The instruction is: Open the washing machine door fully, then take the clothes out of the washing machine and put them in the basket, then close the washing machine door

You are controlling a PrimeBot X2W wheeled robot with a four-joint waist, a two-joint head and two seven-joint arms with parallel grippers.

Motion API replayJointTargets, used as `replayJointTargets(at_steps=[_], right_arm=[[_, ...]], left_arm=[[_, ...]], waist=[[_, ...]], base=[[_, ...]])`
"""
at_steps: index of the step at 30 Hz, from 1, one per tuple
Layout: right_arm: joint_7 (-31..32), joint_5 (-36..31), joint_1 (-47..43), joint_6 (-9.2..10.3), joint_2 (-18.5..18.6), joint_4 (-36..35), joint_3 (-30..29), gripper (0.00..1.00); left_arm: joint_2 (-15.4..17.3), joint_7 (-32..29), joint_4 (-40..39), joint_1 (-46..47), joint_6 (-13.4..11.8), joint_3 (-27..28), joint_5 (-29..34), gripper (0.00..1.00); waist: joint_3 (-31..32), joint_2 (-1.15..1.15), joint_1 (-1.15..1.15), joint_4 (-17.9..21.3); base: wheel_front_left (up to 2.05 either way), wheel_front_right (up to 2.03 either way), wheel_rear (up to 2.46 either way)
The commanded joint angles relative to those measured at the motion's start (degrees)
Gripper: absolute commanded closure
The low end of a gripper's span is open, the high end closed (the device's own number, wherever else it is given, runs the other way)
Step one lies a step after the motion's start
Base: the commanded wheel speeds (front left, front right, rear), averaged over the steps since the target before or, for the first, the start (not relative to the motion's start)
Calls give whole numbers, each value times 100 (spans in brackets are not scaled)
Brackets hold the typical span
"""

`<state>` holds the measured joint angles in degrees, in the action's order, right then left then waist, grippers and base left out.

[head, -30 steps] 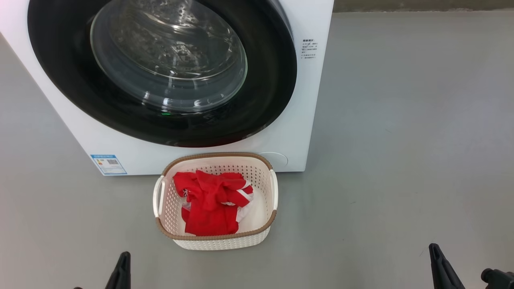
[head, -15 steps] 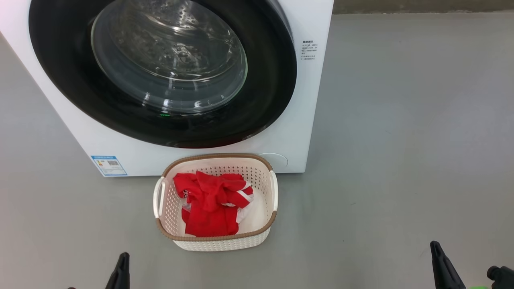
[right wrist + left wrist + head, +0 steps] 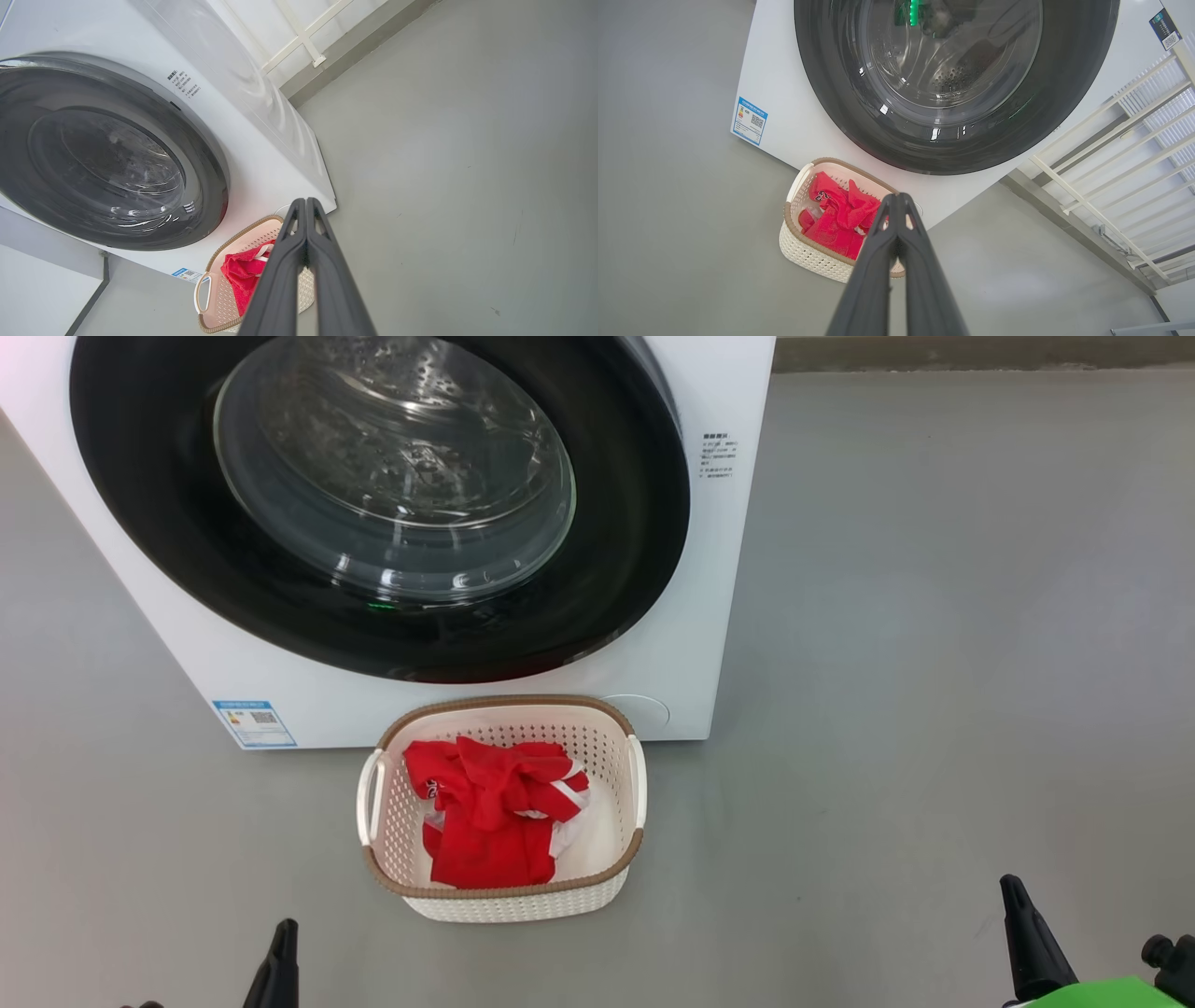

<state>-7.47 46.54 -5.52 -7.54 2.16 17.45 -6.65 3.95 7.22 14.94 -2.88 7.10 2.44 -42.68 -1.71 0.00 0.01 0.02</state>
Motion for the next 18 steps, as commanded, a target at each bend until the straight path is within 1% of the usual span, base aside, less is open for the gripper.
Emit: replayJointTargets(at_steps=[1, 18], right_arm=[[39, 145, 238, 2, 78, -163, 15, 100], [325, 1073, 434, 3, 77, -201, 13, 100]], left_arm=[[35, -37, -119, 259, 14, 124, -176, 100], [5, -319, -113, 395, 19, 185, -1179, 100]], waist=[[3, 0, -1, 0], [34, 0, -1, -1]], base=[[0, 0, 0], [0, 0, 0]])
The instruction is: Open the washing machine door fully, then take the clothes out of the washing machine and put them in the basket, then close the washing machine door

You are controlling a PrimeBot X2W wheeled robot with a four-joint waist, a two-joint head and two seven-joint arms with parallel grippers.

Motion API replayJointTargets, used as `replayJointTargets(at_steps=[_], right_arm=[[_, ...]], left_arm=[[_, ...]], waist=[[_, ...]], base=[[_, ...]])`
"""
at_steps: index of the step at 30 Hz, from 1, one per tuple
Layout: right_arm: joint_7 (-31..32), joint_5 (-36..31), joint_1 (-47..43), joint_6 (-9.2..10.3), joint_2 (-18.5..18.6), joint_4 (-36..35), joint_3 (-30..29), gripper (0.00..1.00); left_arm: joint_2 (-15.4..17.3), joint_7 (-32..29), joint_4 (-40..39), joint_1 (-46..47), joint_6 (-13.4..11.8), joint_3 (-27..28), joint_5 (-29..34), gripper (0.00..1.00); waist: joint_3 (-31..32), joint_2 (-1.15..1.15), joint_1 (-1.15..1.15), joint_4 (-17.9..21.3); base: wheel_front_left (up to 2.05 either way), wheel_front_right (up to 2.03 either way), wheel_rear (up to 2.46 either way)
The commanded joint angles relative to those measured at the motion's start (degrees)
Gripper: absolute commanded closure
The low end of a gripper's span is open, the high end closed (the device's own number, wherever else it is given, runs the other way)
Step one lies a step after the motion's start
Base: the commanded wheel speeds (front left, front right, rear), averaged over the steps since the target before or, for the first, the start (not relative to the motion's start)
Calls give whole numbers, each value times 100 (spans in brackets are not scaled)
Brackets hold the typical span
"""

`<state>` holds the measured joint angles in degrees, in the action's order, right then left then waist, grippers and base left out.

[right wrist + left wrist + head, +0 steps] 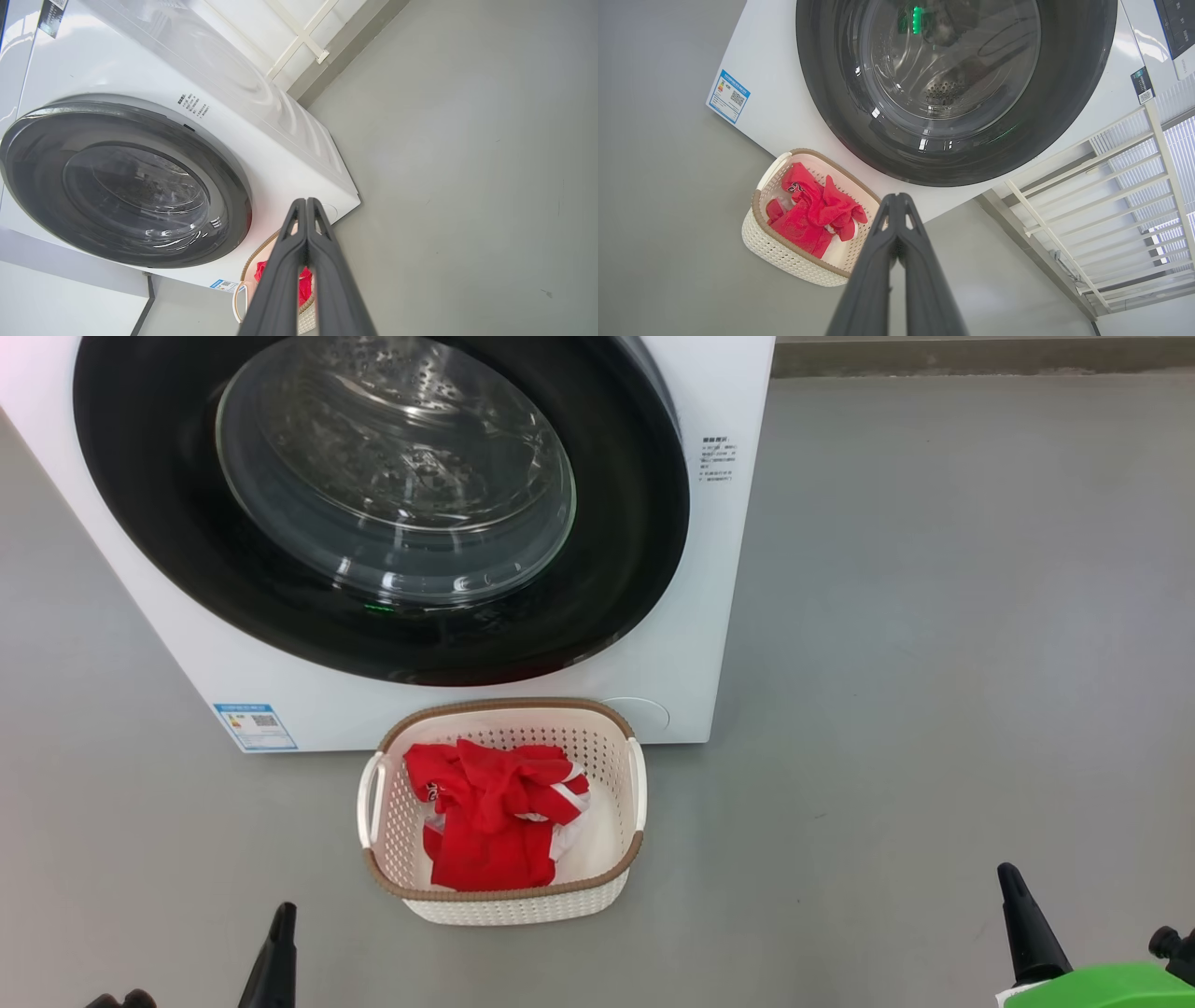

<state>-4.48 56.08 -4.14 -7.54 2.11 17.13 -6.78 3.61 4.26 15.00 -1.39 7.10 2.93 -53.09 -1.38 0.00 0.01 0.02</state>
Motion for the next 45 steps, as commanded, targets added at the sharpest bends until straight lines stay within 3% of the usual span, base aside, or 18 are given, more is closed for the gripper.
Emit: replayJointTargets(at_steps=[1, 45], right_arm=[[26, 120, 297, 3, 82, -169, 27, 100], [769, 2525, 805, 5, 78, -267, 22, 100]], left_arm=[[40, -22, -120, 246, 19, 136, -138, 100], [-38, -752, -104, 599, 32, 295, -2736, 100]], waist=[[1, 0, -1, 0], [83, 0, -1, -1]], base=[[0, 0, 0], [0, 0, 0]])
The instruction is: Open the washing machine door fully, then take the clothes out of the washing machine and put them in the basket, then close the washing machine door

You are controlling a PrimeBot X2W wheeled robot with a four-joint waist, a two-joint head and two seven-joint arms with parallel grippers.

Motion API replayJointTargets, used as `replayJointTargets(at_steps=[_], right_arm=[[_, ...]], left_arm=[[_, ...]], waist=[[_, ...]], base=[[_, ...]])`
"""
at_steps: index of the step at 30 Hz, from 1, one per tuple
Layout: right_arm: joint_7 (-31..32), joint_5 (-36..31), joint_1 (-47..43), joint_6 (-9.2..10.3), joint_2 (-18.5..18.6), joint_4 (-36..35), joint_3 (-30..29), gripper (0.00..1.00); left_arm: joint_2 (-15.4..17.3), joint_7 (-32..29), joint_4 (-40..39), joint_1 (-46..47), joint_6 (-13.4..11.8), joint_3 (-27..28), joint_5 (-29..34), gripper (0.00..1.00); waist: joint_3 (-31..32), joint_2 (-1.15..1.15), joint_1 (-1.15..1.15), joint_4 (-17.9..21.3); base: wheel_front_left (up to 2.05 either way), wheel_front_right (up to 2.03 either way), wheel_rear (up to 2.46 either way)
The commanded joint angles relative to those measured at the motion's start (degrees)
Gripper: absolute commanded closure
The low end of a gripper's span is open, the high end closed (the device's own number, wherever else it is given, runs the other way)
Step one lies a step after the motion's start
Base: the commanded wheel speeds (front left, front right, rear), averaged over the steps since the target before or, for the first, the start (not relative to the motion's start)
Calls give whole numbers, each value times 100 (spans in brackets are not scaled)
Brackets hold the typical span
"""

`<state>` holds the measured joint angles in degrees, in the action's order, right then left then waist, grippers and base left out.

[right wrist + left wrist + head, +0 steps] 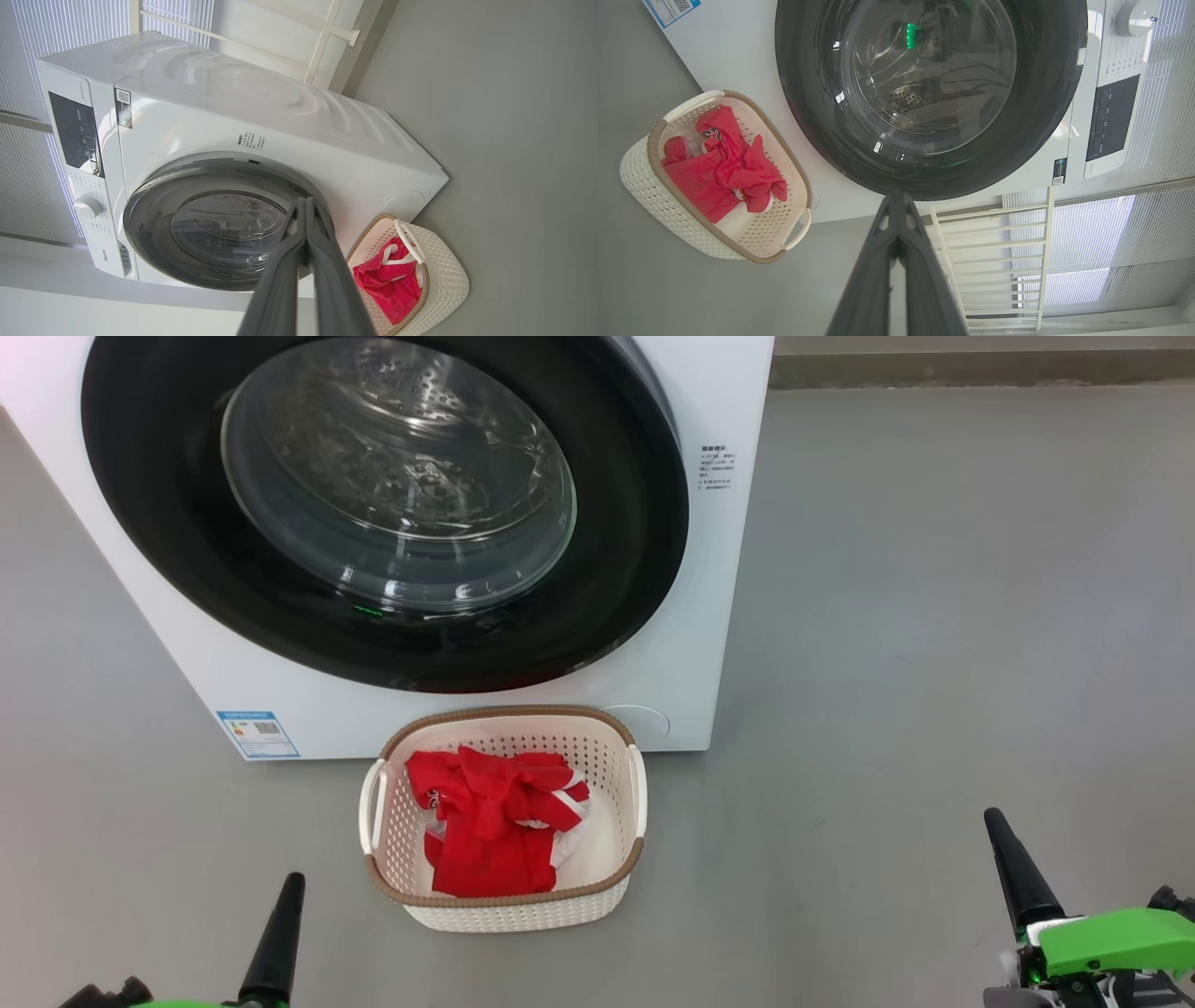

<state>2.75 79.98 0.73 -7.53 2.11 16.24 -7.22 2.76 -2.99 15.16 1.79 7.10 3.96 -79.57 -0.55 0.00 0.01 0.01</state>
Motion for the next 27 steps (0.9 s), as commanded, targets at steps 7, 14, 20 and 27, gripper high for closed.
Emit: replayJointTargets(at_steps=[7, 14, 20, 27], right_arm=[[164, 518, 398, 4, 78, -194, 65, 100], [282, 901, 479, 4, 77, -209, 65, 100], [378, 1214, 546, 4, 77, -222, 64, 100], [379, 1214, 546, 4, 76, -222, 64, 100]], left_arm=[[34, -143, -117, 337, 35, 217, -502, 100], [22, -259, -114, 394, 37, 242, -916, 100], [12, -354, -112, 440, 39, 262, -1254, 100], [12, -354, -112, 440, 39, 262, -1254, 100]], waist=[[13, 0, 0, 0], [26, 0, 0, 0], [37, 0, 0, -1], [37, 0, 0, -1]], base=[[0, 0, 0], [0, 0, 0], [0, 0, 0], [0, 0, 0]])
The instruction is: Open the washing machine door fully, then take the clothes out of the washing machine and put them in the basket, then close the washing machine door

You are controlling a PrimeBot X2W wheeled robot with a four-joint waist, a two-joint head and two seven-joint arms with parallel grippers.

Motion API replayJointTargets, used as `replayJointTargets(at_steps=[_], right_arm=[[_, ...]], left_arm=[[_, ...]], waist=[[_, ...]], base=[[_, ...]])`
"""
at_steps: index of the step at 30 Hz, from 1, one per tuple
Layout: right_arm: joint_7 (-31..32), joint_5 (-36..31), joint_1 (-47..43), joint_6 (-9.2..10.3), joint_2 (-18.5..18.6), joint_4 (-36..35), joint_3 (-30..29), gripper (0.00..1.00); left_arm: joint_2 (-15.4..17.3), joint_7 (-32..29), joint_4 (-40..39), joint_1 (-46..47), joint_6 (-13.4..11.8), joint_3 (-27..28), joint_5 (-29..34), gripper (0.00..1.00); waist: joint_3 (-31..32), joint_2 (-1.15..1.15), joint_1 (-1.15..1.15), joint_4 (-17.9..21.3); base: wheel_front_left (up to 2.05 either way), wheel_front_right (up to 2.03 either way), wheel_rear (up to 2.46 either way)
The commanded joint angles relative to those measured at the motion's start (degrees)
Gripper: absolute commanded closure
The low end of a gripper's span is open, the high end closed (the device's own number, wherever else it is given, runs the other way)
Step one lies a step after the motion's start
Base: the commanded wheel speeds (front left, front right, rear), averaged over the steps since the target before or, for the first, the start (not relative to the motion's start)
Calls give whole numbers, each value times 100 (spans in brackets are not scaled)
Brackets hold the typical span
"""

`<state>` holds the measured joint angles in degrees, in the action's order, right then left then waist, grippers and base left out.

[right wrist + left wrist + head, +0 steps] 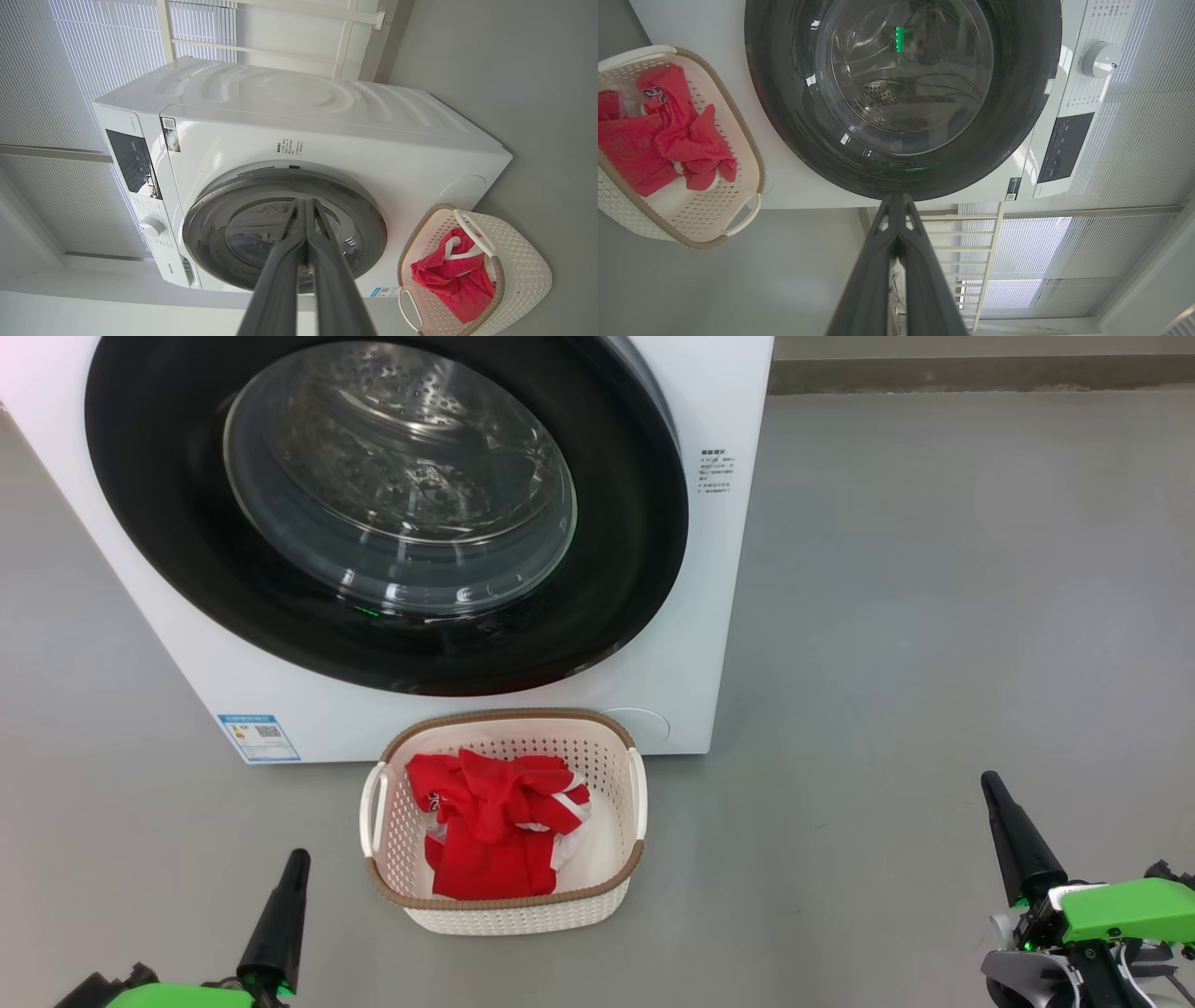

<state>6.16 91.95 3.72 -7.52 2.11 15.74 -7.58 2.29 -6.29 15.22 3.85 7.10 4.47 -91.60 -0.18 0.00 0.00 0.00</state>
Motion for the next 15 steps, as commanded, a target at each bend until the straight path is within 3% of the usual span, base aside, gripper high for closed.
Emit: replayJointTargets(at_steps=[1, 15], right_arm=[[38, 16, 247, 3, 76, -171, 99, 100], [38, 16, 247, 3, 76, -171, 99, 100]], left_arm=[[59, -25, -119, 234, 39, 212, -51, 100], [59, -24, -119, 234, 39, 210, -53, 100]], waist=[[0, 0, 0, 0], [0, 0, 0, 0]], base=[[0, 0, 0], [0, 0, 0]])
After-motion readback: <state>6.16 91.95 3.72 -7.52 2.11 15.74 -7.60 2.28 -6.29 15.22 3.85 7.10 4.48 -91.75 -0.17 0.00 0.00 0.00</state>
